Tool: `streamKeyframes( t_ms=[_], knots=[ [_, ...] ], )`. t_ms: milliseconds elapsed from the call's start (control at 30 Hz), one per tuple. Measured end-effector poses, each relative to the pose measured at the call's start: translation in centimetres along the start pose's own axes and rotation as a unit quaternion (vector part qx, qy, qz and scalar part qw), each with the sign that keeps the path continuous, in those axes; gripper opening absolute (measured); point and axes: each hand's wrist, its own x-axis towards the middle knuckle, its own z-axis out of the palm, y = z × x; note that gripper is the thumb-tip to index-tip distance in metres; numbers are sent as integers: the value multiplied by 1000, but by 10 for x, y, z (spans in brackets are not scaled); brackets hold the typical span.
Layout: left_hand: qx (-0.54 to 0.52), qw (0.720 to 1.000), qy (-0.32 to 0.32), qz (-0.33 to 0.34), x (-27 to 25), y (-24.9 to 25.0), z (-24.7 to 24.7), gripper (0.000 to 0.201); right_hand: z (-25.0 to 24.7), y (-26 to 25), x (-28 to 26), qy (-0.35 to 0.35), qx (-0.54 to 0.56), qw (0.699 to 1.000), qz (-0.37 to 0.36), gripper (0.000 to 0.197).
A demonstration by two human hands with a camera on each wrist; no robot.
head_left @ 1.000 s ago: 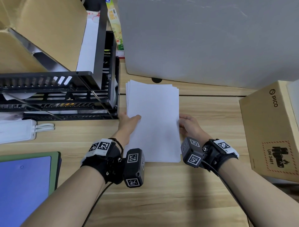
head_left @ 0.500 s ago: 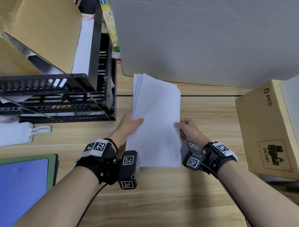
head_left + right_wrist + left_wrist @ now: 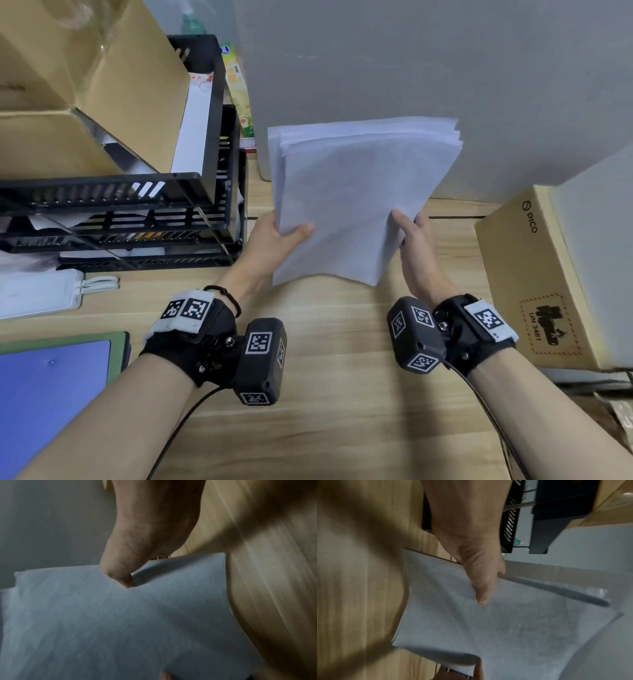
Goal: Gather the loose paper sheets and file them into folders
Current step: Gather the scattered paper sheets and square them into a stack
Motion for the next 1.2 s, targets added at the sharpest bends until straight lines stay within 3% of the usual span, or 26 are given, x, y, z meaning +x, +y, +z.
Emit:
streamKeyframes(
  t_ms=[267, 400, 633, 833, 933, 1067, 1200],
  knots=[
    [-14, 996, 87, -20, -22, -16, -3, 42, -7, 22, -21, -14, -92, 996, -4, 38],
    [-27, 994, 110, -14, -27, -12, 6, 36, 4, 16, -24, 5, -88, 996, -24, 33],
    [-71, 988, 138, 29, -29, 5, 0, 46, -1, 1, -20, 7, -58, 997, -44, 36],
    [-90, 982, 162, 20, -33, 8, 13, 37, 9, 6, -26, 5, -40, 999, -28, 34],
    [-100, 977, 185, 29, -31, 17, 11, 39, 14, -11, -25, 7, -34, 998, -53, 29],
    [-90, 979, 178, 45, -30, 21, 12, 37, 11, -16, -24, 27, -30, 997, -73, 24],
    [-49, 989, 141, 13, -41, -1, 11, 37, 1, 7, -34, -1, -55, 997, -47, 32]
  ],
)
